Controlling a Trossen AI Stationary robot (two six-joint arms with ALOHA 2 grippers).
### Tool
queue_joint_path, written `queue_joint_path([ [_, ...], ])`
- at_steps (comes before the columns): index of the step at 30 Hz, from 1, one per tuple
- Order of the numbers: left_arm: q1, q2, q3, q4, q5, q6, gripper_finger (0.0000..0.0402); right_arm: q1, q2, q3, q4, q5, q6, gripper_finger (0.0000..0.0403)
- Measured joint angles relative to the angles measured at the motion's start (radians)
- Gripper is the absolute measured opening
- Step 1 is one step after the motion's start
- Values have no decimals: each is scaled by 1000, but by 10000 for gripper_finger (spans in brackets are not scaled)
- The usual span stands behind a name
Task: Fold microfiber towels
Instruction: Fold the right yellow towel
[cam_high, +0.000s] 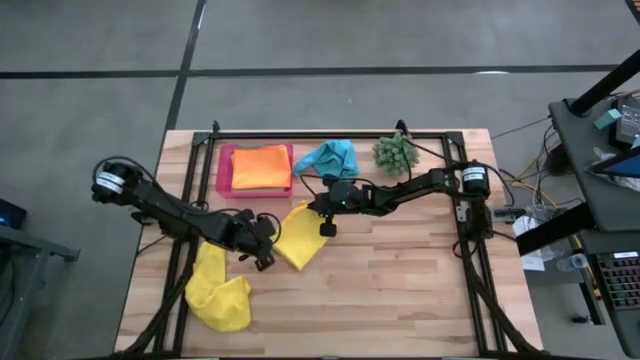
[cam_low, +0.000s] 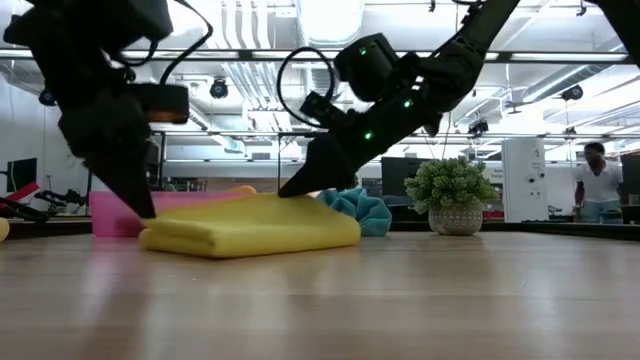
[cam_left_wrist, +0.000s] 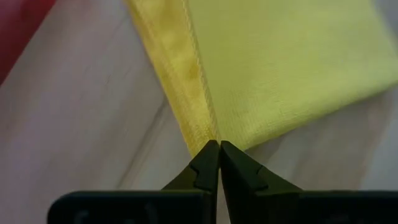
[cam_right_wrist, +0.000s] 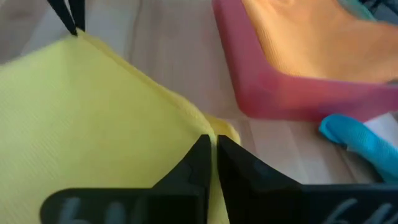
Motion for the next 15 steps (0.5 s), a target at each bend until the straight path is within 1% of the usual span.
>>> queue_joint_path([
  [3,5,25,-1,-5,0,-2,0,-1,49,34,1,33,18,37],
  [7,12,54,-2,-10,0,-30,0,-1,101,83,-37,84,34,72],
  [11,13,72,-1,-21,-3,-55,0,-3,113,128,-108,83,40,114],
  [15,13,68,0,-22,-4,-70,0,-5,96,139,-179,81,35,149],
])
